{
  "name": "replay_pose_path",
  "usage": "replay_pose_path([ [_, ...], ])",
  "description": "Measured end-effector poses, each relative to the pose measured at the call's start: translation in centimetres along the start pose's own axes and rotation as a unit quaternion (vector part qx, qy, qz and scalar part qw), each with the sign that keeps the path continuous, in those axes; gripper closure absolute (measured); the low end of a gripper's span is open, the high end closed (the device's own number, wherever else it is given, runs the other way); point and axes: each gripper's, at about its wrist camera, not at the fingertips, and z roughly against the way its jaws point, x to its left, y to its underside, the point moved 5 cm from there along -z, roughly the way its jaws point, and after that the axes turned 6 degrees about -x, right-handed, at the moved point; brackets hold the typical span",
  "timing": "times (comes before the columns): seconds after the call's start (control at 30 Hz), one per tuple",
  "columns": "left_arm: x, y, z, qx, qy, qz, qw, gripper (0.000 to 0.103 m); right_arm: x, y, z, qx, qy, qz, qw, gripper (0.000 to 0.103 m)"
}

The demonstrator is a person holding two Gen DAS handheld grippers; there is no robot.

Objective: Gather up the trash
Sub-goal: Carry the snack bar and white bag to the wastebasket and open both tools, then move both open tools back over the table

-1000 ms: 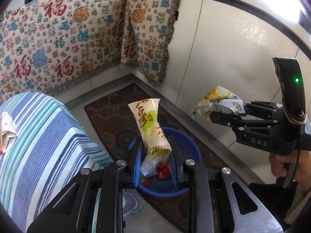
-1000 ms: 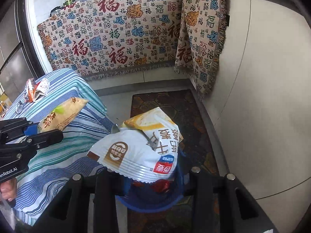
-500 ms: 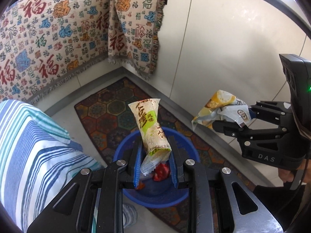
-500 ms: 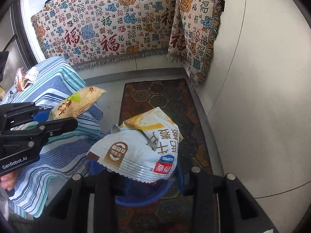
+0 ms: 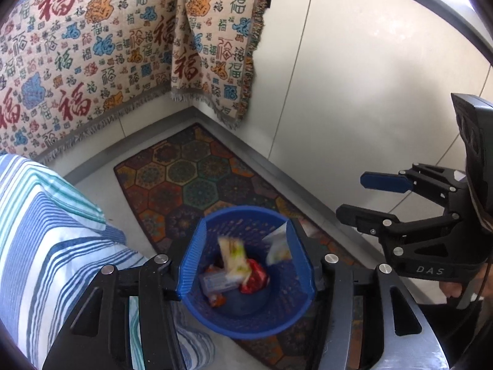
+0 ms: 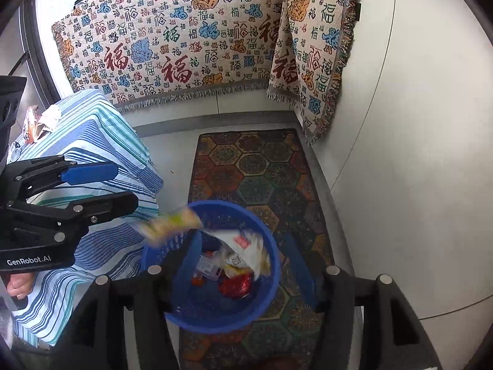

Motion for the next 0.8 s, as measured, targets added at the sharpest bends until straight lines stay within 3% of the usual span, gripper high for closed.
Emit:
replay_pose_path([
  [0.33,0.6,-0.3,2.1,-0.015,-0.011,0.010,0.9998,0.046,0.4,-0.9,1.0,-0.016,0.000,0.002,1.000,0.044],
  [0.5,1.8,0.7,4.9,-0.023,-0.025,0.029,0.9990,0.046,1.7,-1.8,2.0,-0.033,-0.008,0.012,0.999,0.044],
  [0.8,9.0,5.1,12.8,-0.040,-0.129,0.079,0.9876,0.039,10.5,-4.6,3.3,-0.070,-0.062,0.069,0.993,0.044],
])
